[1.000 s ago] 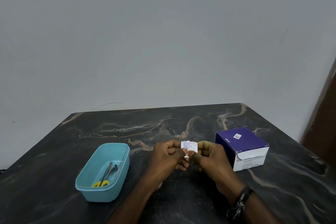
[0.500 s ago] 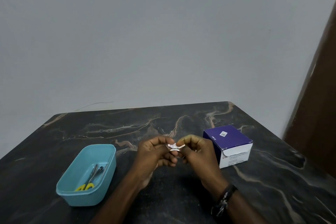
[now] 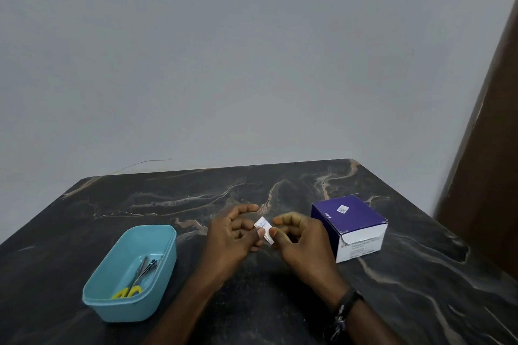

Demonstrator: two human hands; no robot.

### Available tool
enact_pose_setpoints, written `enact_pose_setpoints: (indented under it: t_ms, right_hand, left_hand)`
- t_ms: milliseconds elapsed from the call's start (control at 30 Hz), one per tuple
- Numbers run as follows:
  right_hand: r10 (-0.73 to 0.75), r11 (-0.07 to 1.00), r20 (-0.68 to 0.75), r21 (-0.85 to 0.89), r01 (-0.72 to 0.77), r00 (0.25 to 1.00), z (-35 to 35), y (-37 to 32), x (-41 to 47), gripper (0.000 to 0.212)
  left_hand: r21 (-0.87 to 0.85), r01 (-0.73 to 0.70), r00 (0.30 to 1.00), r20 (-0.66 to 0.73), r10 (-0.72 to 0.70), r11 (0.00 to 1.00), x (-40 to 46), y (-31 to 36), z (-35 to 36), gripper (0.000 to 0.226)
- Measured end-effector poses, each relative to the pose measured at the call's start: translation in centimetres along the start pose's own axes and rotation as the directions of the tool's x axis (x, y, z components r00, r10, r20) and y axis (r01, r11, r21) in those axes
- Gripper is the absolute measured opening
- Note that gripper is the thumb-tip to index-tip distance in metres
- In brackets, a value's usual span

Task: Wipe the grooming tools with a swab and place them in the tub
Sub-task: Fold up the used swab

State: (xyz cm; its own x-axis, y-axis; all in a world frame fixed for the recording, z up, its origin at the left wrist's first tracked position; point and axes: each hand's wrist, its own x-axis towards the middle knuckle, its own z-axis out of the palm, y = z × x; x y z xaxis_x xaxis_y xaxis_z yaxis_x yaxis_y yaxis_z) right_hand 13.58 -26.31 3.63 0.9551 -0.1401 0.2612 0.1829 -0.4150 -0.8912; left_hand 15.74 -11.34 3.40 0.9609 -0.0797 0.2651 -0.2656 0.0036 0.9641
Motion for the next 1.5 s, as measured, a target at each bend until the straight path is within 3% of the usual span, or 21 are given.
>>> enact_pose_setpoints:
  t_ms: [167,333,533,800,967,1067,1200,1400,1500]
  right_hand:
    - [0.000,0.998,0.097,-0.056,0.005,0.995,-0.21,-0.04,0.01,0.006]
    - [0.049,0.985,0.090,0.162,-0.063,0.995,-0.35,-0.29,-0.15,0.006]
    - [0.110,0.938,0.146,0.312,-0.151,0.983,-0.63,-0.71,-0.21,0.023]
    - [0.090,0.932,0.109,0.340,-0.122,0.990,-0.38,-0.50,-0.25,0.012]
    - [0.139,0.901,0.119,0.397,-0.176,0.983,0.01,-0.59,-0.19,0.018]
    - [0.138,0.881,0.152,0.432,-0.191,0.979,-0.05,-0.83,-0.28,0.003]
    - [0.157,0.891,0.141,0.407,-0.202,0.978,0.04,-0.65,-0.33,0.014]
    - [0.169,0.846,0.124,0.490,-0.208,0.978,-0.02,-0.27,-0.06,0.022]
    - [0.154,0.846,0.114,0.498,-0.191,0.981,-0.15,-0.33,-0.10,0.025]
  left_hand:
    - [0.084,-0.012,0.998,-0.054,0.016,0.996,-0.05,0.02,0.19,0.035]
    - [0.012,0.034,0.999,0.003,-0.034,0.999,-0.06,-0.38,0.56,0.014]
    - [0.034,0.050,0.997,0.052,-0.052,0.998,-0.11,-0.57,0.31,0.016]
    - [0.031,-0.019,0.999,0.049,0.017,0.999,-0.19,-0.65,0.28,0.014]
    - [0.042,-0.055,0.999,0.001,0.055,0.998,-0.07,-0.76,0.39,0.016]
    - [0.092,-0.095,0.995,-0.009,0.097,0.991,-0.04,-0.82,0.40,0.021]
    - [0.138,-0.175,0.985,0.013,0.175,0.975,0.06,-0.95,0.28,0.017]
    - [-0.055,0.074,0.997,-0.034,-0.076,0.996,0.06,-0.76,0.56,0.020]
    - [-0.124,0.124,0.992,0.006,-0.124,0.984,-0.06,-0.53,0.31,0.018]
